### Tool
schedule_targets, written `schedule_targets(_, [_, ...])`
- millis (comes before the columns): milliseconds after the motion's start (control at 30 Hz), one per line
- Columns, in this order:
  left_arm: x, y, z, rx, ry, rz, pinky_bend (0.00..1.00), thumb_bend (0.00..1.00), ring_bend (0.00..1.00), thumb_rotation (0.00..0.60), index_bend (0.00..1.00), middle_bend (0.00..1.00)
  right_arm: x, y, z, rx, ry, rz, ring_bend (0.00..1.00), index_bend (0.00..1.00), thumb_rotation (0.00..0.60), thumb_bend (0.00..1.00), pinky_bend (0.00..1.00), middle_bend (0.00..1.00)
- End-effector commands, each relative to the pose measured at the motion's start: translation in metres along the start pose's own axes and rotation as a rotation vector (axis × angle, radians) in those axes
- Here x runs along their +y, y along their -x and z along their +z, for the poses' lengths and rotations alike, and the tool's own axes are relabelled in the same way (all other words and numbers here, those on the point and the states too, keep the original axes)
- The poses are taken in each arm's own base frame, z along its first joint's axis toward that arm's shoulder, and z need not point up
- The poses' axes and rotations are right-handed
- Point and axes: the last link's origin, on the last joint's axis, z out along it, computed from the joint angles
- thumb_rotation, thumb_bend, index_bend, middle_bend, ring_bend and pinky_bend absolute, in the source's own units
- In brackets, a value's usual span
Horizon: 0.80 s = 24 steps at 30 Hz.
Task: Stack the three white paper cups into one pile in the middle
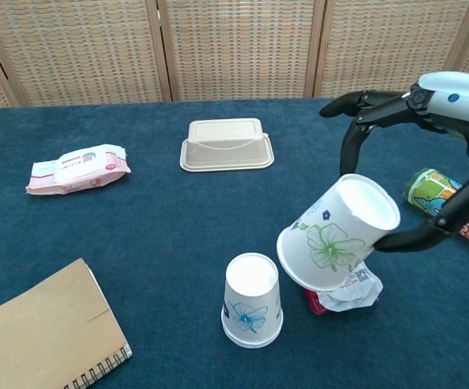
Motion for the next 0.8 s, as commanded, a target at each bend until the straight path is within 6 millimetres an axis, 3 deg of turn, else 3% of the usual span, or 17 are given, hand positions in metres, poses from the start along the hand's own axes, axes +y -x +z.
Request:
schedule_targets(33, [0.0,0.0,0.0,-0.002,0.002,-0.002,0.02,0.3,0.0,0.6,0.08,0.0,-0.001,0.005,0.003,-0.006,0.002,0.0,0.01,0.57,0.6,0.17,0.0,0.17])
schedule_targets(800, [-0.006,-0.006,0.0,0.0,-0.007,-0.033,0.02,0.3,0.0,0.6,0.08,0.0,-0.016,0.037,0.038,-0.06,-0.014,0.021,0.01,0.57,0.6,0.17,0.0,0.17])
